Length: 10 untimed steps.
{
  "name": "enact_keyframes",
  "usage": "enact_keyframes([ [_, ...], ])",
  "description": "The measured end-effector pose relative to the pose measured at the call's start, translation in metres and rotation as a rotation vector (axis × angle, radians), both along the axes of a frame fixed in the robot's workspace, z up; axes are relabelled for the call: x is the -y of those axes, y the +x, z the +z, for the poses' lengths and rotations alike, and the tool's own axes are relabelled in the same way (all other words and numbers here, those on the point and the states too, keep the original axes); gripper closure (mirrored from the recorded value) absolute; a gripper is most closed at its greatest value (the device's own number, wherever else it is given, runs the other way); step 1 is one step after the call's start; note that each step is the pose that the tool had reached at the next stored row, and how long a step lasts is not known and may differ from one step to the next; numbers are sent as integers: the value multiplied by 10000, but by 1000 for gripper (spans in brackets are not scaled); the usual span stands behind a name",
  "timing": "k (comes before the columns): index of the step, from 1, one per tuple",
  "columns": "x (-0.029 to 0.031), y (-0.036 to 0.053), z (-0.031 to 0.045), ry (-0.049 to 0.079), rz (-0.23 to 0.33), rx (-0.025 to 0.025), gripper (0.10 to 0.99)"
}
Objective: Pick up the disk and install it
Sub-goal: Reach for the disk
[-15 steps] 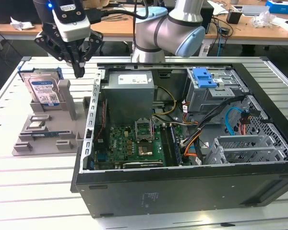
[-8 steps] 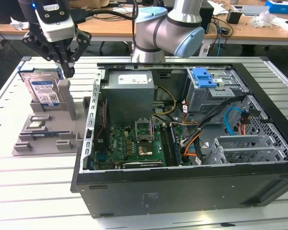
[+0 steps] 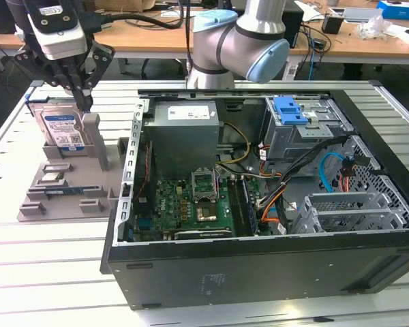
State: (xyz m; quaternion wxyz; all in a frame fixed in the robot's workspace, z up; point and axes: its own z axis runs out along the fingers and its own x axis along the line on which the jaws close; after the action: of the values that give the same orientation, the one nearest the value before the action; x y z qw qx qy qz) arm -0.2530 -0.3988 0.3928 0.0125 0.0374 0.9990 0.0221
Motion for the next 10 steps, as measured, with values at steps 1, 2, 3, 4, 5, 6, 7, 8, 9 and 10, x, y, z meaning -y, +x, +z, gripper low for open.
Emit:
enact_keyframes([
  [1, 0, -25, -1, 0, 0, 0, 984],
  [2, 0, -57, -1, 0, 0, 0, 984],
  [3, 0, -80, -2, 0, 0, 0, 984],
  [4, 0, -105, -2, 1, 0, 0, 984],
  [5, 0, -122, -3, 1, 0, 0, 984],
  [6, 0, -142, -4, 1, 0, 1, 984],
  [7, 0, -157, -4, 0, 1, 0, 984],
  [8, 0, -182, -5, 1, 1, 0, 984],
  [9, 0, -199, -5, 0, 0, 0, 984],
  [10, 0, -230, -6, 0, 0, -1, 984],
])
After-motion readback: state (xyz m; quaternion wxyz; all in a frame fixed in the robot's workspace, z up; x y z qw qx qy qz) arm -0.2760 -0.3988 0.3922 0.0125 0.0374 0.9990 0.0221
